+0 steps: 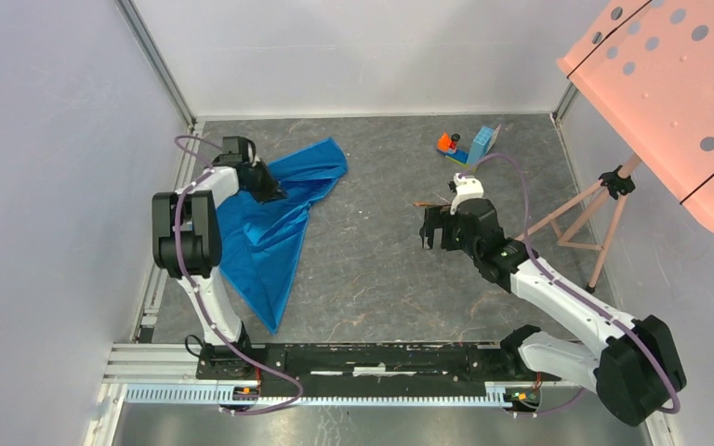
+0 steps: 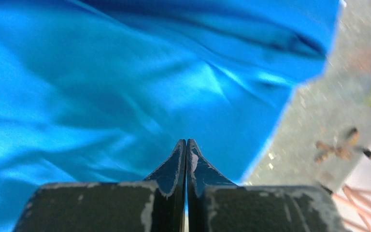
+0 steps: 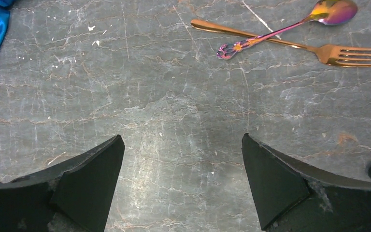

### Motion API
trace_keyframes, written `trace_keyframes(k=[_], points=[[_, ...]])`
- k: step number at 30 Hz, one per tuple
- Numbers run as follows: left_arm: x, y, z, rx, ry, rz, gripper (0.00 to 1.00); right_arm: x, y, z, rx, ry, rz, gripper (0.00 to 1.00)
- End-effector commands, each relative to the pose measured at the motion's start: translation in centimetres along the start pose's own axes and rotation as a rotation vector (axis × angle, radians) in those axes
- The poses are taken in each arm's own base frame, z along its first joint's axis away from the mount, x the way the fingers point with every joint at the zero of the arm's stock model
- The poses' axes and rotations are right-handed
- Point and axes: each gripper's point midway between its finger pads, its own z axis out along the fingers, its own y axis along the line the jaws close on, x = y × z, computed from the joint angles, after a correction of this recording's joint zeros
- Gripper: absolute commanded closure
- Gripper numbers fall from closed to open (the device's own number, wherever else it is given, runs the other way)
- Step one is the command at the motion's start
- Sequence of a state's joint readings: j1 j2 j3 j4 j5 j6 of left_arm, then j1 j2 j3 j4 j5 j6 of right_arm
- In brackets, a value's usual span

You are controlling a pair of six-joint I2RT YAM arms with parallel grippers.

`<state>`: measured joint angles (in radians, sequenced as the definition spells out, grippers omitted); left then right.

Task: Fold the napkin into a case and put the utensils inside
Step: Move the crumpled napkin to the center of the board.

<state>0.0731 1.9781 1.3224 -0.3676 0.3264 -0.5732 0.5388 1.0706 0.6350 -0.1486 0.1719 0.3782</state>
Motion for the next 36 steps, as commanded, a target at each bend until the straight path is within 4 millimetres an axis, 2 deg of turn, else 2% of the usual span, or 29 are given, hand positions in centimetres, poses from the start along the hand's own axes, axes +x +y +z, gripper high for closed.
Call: trace_keyframes(k=[1, 3, 5, 8, 9, 10, 12, 13, 18, 22, 23, 27, 31, 34, 36], points=[[-0.7, -6.0, -5.3, 0.177, -0.107, 0.011, 0.94, -0.9, 1.3, 0.9, -0.015, -0.043, 0.039, 0.02], [-1.4, -5.9, -6.9, 0.159, -0.158, 0.031, 0.80, -1.2, 3.4, 1.7, -0.076, -0.047, 0.036, 0.02], [-2.2, -5.6, -8.7, 0.113, -0.212, 0.071, 0.64, -1.8, 6.4, 2.6, -0.145, -0.060, 0.036, 0.02], [-3.1, -5.8, -11.3, 0.084, -0.281, 0.109, 0.49, -2.8, 11.5, 4.0, -0.255, -0.110, 0.103, 0.02], [-3.2, -6.0, -12.0, 0.086, -0.299, 0.116, 0.44, -2.6, 13.0, 4.9, -0.281, -0.105, 0.153, 0.02], [-3.3, -6.3, -12.8, 0.096, -0.317, 0.122, 0.40, -3.2, 14.5, 5.5, -0.312, -0.123, 0.215, 0.02], [-3.6, -6.7, -14.2, 0.103, -0.353, 0.144, 0.35, -3.3, 17.3, 7.4, -0.351, -0.128, 0.280, 0.02], [-3.6, -6.8, -14.9, 0.104, -0.370, 0.153, 0.34, -4.1, 18.8, 8.2, -0.364, -0.147, 0.305, 0.02], [-4.3, -7.2, -17.6, 0.087, -0.442, 0.187, 0.26, -5.0, 23.4, 13.7, -0.330, -0.177, 0.438, 0.02], [-4.4, -8.0, -19.1, 0.114, -0.468, 0.198, 0.24, -4.5, 26.0, 17.6, -0.302, -0.184, 0.471, 0.02], [-4.4, -8.2, -19.3, 0.122, -0.471, 0.200, 0.24, -4.9, 27.1, 18.2, -0.305, -0.190, 0.470, 0.02], [-4.2, -8.8, -20.1, 0.149, -0.480, 0.209, 0.23, -3.3, 29.8, 22.1, -0.299, -0.138, 0.450, 0.02], [-4.5, -8.8, -21.0, 0.151, -0.507, 0.214, 0.23, -2.8, 31.0, 24.4, -0.274, -0.112, 0.437, 0.13], [-4.7, -8.4, -21.1, 0.131, -0.520, 0.214, 0.23, -1.8, 30.5, 25.1, -0.228, -0.098, 0.413, 0.23], [-4.6, -8.4, -21.0, 0.133, -0.516, 0.212, 0.23, -1.1, 30.0, 25.5, -0.206, -0.090, 0.388, 0.40]])
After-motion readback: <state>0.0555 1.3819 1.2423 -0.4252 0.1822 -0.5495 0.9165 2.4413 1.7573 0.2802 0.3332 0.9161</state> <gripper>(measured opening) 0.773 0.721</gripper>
